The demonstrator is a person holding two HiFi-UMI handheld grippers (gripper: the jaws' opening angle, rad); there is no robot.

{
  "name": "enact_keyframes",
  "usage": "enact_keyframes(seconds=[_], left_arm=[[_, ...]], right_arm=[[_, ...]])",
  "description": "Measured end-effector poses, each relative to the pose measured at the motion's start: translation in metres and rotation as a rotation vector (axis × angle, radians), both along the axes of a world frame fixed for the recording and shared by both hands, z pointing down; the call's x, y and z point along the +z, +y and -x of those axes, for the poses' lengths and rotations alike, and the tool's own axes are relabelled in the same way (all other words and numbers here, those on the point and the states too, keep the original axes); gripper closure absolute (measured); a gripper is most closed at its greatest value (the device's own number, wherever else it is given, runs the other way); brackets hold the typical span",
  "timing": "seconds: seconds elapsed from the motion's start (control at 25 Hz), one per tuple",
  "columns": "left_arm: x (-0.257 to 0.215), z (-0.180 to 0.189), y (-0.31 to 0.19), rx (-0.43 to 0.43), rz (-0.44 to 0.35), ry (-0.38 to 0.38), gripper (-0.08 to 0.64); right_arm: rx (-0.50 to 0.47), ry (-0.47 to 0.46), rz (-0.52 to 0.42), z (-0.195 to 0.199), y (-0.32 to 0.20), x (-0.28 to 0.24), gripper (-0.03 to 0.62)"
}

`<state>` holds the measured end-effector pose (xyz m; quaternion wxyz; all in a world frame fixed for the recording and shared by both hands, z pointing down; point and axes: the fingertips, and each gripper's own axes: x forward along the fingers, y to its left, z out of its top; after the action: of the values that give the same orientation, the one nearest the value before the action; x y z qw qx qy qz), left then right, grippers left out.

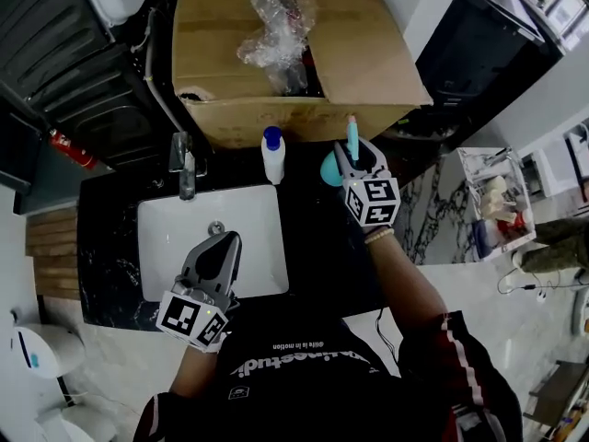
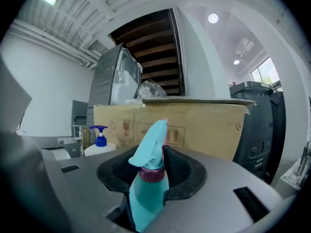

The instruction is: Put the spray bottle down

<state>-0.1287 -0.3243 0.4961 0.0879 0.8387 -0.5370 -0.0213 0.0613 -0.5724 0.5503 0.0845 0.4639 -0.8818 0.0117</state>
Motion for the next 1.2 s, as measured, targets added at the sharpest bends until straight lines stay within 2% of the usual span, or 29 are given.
enact_keyframes(seconds=[0.2, 0.56, 0.76, 1.2], left_arm=[[0.005, 0.015, 0.004, -0.040, 0.020, 0.008, 0.545], [0.001, 0.025, 0.006, -0.051, 0.026, -0.003, 0.545], [-0.005, 0.020, 0.009, -0.036, 0.017, -0.004, 0.545], [-0.014, -0.011, 0.020, 0.045, -0.008, 0.014, 0.545]], right_arm=[[-0.041, 0.044, 0.006, 0.016, -0.005, 0.017, 0.422], [-0.024, 0.058, 0.025, 0.021, -0.004, 0.028, 0.417], [-0.020, 0.049, 0.075, 0.018, -0.003, 0.034, 0.397], [-0.058, 0.054, 0.063, 0.001, 0.043, 0.031, 0.382]])
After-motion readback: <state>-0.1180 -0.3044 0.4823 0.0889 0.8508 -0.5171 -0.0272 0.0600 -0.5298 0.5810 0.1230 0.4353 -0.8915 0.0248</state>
